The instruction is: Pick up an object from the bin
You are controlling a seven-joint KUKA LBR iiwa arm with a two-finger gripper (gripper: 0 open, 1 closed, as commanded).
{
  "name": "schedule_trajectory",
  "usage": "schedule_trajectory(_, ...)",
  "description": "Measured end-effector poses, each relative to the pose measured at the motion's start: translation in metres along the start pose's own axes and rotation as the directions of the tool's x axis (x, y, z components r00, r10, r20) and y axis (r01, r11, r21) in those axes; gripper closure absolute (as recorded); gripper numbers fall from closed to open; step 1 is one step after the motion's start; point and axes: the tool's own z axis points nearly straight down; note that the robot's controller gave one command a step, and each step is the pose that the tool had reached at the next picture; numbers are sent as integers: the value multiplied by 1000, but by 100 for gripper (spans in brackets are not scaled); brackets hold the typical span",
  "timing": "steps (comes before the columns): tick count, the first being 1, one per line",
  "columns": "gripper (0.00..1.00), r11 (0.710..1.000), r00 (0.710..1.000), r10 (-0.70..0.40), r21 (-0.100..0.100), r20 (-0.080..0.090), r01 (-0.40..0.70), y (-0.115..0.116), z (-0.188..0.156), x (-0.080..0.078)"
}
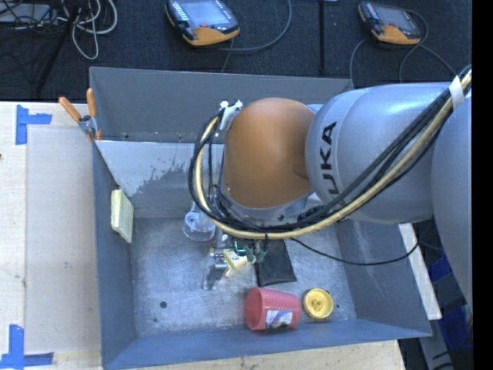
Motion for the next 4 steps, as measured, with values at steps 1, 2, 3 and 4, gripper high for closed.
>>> schedule_trajectory(1,0,1000,1000,1,-1,3,-1,0,-2,0)
schedule_trajectory(2,0,1000,1000,-4,-2,9,4,-22,10,19)
schedule_trajectory(3,0,1000,1000,1,-1,9,-1,-29,17,23)
schedule_trajectory(4,0,998,998,59,4,-6,-59,-16,19,26)
